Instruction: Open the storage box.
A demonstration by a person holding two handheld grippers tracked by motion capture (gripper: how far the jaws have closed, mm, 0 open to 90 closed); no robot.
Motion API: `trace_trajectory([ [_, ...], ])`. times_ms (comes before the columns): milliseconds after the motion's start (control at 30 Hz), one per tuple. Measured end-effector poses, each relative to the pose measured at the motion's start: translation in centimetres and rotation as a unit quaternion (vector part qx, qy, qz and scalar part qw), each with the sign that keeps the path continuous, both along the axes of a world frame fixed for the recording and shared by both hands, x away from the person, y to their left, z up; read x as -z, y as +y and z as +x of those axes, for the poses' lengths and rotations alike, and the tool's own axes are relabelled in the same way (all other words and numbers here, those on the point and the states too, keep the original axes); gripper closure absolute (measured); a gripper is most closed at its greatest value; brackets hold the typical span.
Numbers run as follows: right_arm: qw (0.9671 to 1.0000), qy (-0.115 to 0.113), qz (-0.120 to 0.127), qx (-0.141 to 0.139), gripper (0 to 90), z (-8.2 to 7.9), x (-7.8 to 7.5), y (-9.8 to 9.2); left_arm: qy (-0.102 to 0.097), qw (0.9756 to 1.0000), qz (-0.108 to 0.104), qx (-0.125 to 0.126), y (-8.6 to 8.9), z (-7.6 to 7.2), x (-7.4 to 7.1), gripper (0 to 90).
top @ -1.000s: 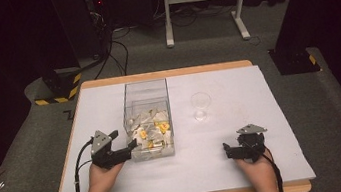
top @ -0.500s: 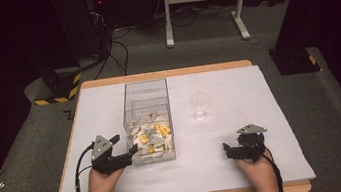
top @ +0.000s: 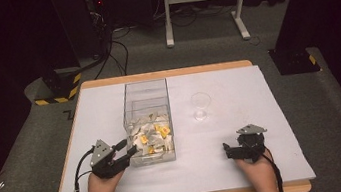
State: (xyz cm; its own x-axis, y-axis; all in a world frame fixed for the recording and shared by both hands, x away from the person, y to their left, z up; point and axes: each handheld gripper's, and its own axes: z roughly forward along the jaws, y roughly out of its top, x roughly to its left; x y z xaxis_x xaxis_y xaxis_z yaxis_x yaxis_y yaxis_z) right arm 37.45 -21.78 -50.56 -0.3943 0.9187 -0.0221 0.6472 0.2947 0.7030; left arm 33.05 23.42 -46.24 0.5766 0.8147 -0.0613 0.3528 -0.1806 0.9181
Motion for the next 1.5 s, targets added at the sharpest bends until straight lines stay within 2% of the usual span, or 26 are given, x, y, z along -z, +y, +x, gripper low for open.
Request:
trace_trajectory([
  [133, 1.0000, -0.007, 0.001, -0.002, 12.0, -0.1, 0.0, 0.0, -0.002, 1.0000, 0.005, 0.000, 0.0, -0.2, -0.1, 54.9],
  [433, 1.0000, -0.006, 0.001, -0.004, 13.2, -0.2, -0.1, 0.0, -0.006, 0.9999, 0.014, -0.003, -0.1, -0.7, -0.2, 56.2],
  [633, 1.0000, -0.004, 0.004, -0.002, 13.4, -0.1, -0.1, -0.1, -0.008, 0.9997, 0.024, -0.001, -0.1, -1.1, -0.3, 56.8],
  [867, 1.0000, -0.003, 0.006, -0.003, 13.4, -0.1, -0.1, -0.1, -0.005, 0.9997, 0.024, 0.000, -0.1, -1.4, -0.3, 56.9],
  [1200, 1.0000, -0.003, 0.006, -0.004, 13.6, -0.1, -0.1, -0.1, -0.006, 0.9992, 0.040, -0.002, -0.2, -1.8, -0.5, 57.6],
  [1500, 1.0000, -0.004, 0.004, -0.002, 13.9, -0.1, -0.1, 0.0, -0.011, 0.9991, 0.040, -0.008, -0.1, -2.1, -0.5, 55.9],
])
